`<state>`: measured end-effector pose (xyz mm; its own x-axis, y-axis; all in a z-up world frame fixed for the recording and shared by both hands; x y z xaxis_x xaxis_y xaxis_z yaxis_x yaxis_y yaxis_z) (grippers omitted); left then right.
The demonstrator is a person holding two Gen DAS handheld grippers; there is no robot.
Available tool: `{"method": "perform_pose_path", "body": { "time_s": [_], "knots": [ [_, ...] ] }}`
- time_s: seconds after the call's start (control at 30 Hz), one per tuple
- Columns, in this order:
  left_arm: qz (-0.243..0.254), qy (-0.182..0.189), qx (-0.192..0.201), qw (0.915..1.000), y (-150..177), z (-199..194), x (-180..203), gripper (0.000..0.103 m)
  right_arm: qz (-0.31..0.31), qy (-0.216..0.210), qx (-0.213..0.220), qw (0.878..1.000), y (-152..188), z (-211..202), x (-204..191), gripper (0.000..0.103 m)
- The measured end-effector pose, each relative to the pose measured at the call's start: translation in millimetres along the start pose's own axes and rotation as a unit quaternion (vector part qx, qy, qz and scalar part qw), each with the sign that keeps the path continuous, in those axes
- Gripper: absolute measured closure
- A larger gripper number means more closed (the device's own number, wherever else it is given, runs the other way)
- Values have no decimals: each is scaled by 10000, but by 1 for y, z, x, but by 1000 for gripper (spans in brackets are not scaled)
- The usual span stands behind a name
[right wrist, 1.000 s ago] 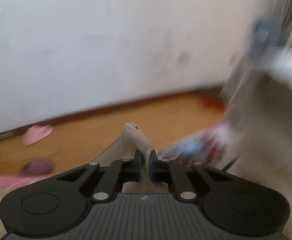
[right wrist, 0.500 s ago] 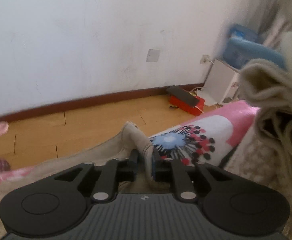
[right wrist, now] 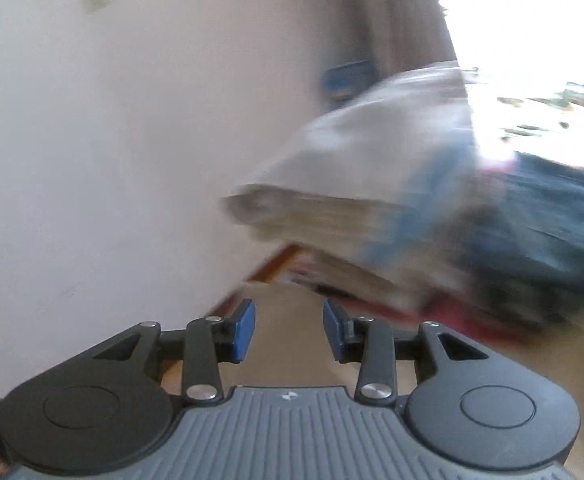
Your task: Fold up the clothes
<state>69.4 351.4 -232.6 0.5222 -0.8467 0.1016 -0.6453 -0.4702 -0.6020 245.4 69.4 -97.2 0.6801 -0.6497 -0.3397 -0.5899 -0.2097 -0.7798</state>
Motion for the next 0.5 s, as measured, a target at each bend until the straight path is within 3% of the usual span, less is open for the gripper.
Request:
{"method": "perform_pose_path", "body": {
  "time_s": [0.1,0.2,0.3,0.4,0.5],
  "knots": [
    [-145,-381,-292,9987,2,21,-16,65,389,1088,8,9933,16,-105,64,62],
    [-653,-671,-487,9944,3,30,-40,65,894,2038,104,9749,26,-210,110,62],
    [-708,-800,-187,9941,-14,6,-39,65,1501,2618,292,9529,49,-293,147,62],
    [-413,-642,178,9969,-35,-28,-8,65,1946,3003,71,9338,88,-334,173,61],
    [420,16,203,9989,-29,-49,67,61,2209,3121,-307,9235,131,-332,189,61]
  ]
}}
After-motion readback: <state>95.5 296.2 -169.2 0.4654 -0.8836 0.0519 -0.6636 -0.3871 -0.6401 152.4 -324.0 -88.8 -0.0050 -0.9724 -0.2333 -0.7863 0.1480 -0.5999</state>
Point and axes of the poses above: each gripper's, at about its wrist camera, not at the fingertips, and z roughly the way its jaws point, x to its right, y to its underside, the point moved 10 cm from there along z, roughly the way its jaws point, and after that the axes turned 1 degree about -z, right-handed, at the moved point
